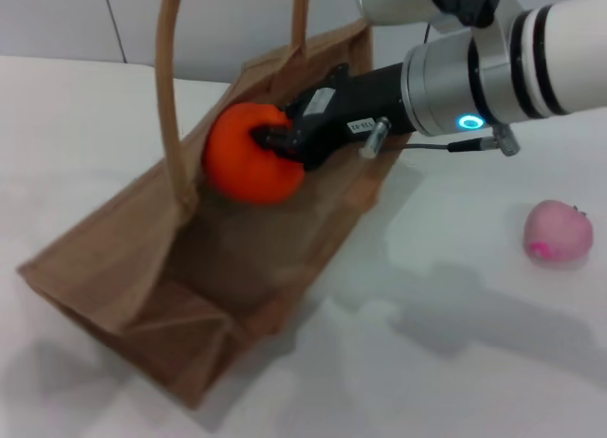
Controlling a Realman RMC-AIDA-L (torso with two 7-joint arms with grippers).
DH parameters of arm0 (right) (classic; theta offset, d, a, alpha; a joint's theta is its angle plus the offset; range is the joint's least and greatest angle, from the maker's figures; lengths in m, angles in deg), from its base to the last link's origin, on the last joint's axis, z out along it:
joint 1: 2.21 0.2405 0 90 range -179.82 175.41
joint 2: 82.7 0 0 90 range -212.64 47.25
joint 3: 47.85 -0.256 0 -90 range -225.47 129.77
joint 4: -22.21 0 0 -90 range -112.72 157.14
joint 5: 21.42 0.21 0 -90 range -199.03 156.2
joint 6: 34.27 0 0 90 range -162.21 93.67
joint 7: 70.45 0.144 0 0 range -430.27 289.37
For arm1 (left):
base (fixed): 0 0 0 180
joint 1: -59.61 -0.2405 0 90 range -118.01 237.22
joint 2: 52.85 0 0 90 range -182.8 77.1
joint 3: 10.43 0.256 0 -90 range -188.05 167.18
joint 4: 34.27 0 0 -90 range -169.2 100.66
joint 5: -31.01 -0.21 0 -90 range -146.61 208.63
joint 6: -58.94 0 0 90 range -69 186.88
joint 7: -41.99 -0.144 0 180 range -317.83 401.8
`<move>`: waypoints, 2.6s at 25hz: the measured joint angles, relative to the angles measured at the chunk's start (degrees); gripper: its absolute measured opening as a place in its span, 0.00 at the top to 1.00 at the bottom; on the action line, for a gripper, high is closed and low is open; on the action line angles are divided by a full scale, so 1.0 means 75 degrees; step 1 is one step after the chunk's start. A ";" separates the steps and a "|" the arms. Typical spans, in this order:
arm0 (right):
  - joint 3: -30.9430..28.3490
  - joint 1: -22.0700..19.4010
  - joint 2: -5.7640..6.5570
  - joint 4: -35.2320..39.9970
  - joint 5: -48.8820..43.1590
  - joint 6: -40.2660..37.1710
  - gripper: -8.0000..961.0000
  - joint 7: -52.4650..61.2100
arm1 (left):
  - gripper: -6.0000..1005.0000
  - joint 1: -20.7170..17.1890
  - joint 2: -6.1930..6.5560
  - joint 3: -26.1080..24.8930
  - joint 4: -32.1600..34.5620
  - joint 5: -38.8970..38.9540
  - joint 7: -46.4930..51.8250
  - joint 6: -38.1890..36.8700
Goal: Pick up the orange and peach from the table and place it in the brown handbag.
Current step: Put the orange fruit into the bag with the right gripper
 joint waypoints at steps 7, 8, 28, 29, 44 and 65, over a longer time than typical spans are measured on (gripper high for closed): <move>0.0023 0.0253 0.0001 -0.1921 0.1026 -0.1368 0.80 -0.1663 | 0.87 0.0011 0.0000 0.0287 0.0000 0.0003 0.0067 -0.0034; 0.0025 0.0335 -0.0001 -0.2192 0.1256 -0.1469 0.80 -0.1855 | 0.87 0.0015 0.0000 0.0295 0.0000 0.0003 0.0076 -0.0034; 0.0041 0.0888 -0.0022 -0.3355 0.1838 -0.1991 0.51 -0.2401 | 0.87 0.0211 -0.0012 0.0421 0.0221 0.0003 0.0185 -0.0166; 0.0041 0.0897 -0.0023 -0.3387 0.1854 -0.1997 0.46 -0.2401 | 0.87 0.0211 -0.0012 0.0423 0.0240 0.0003 0.0188 -0.0183; 0.0044 0.0951 0.0002 -0.3893 0.2737 -0.2074 0.23 -0.2810 | 0.87 0.0133 -0.0012 0.0409 0.0306 -0.0078 0.0196 -0.0223; -0.2083 -0.0726 0.0039 -0.0951 -0.2636 -0.0074 0.23 0.0111 | 0.87 -0.0506 -0.0005 0.0387 -0.0012 -0.0506 0.0188 -0.0723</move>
